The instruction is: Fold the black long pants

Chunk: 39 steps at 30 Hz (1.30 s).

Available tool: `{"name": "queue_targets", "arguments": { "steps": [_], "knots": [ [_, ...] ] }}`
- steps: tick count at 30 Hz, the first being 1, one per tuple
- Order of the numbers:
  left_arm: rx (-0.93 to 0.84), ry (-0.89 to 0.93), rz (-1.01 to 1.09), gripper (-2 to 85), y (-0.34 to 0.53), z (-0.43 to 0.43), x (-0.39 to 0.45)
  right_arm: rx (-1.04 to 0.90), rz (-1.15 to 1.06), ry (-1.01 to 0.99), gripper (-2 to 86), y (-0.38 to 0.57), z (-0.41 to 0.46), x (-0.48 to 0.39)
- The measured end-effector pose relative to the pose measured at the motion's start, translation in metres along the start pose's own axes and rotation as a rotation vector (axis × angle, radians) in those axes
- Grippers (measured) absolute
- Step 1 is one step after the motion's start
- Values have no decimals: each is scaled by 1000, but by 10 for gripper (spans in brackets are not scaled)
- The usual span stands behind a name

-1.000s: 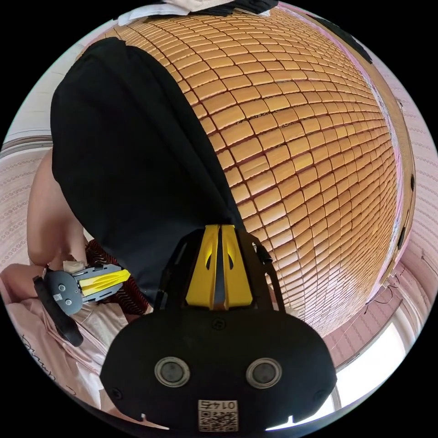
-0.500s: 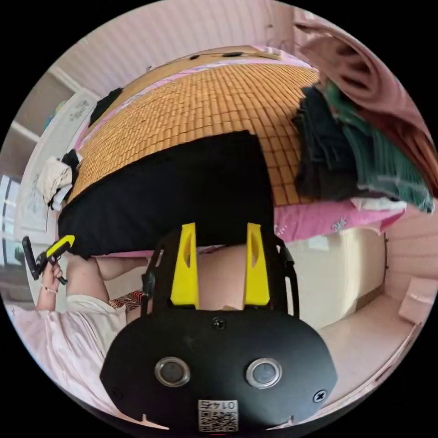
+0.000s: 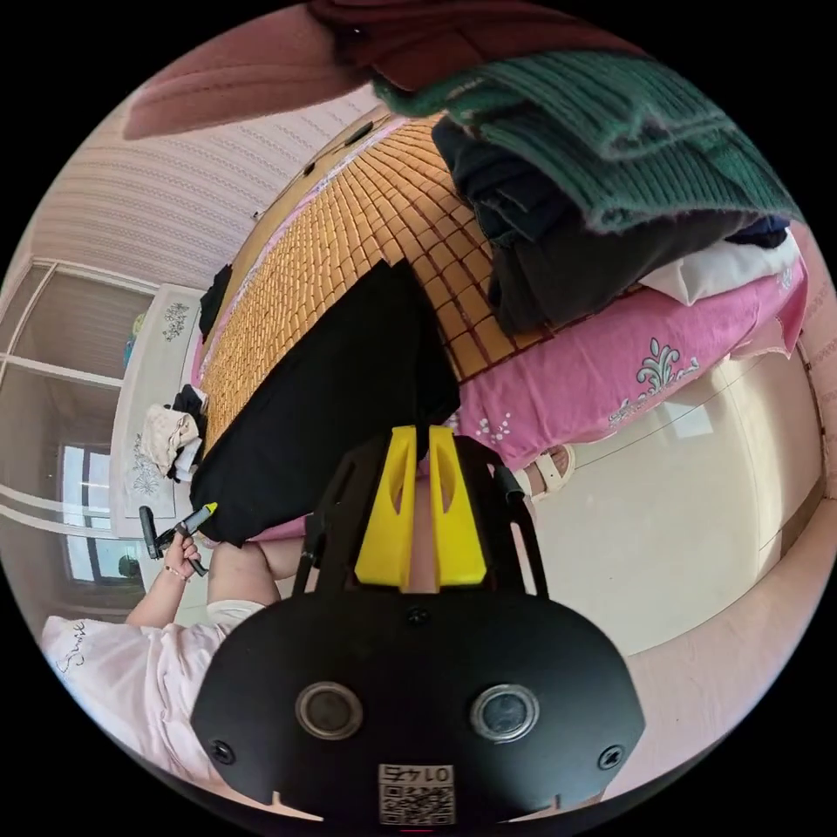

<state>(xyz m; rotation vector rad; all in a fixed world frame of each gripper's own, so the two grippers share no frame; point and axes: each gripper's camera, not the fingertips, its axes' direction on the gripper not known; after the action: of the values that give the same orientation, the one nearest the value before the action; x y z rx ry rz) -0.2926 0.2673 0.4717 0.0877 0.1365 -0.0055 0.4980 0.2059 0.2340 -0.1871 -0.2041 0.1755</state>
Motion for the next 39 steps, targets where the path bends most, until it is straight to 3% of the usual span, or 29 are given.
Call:
{"name": "queue_targets", "arguments": {
  "steps": [10, 19, 22, 25, 30, 34, 36, 39],
  "knots": [
    [-70, -30, -6, -10, -16, 18, -5, 199, -401, -56, 12, -14, -104, -78],
    [-160, 215, 284, -10, -23, 55, 85, 460, -472, -2, 12, -39, -205, -108],
    [-160, 307, 357, -10, -17, 65, 116, 492, -605, -62, 13, -38, -223, -148],
    [-126, 380, 379, -10, -7, 57, 120, 401, -804, -135, 14, -32, -199, -215],
    [36, 404, 307, -10, 26, 4, 59, 13, -1187, -321, 24, 31, -46, -357],
    [169, 318, 108, -10, 70, -47, -27, -288, -1236, -365, 47, 102, 99, -414],
    [199, 280, 35, -9, 89, -62, -57, -521, -1209, -228, 60, 142, 185, -420],
    [216, 224, -21, -7, 111, -74, -86, -580, -1201, -129, 62, 169, 221, -413]
  ]
}}
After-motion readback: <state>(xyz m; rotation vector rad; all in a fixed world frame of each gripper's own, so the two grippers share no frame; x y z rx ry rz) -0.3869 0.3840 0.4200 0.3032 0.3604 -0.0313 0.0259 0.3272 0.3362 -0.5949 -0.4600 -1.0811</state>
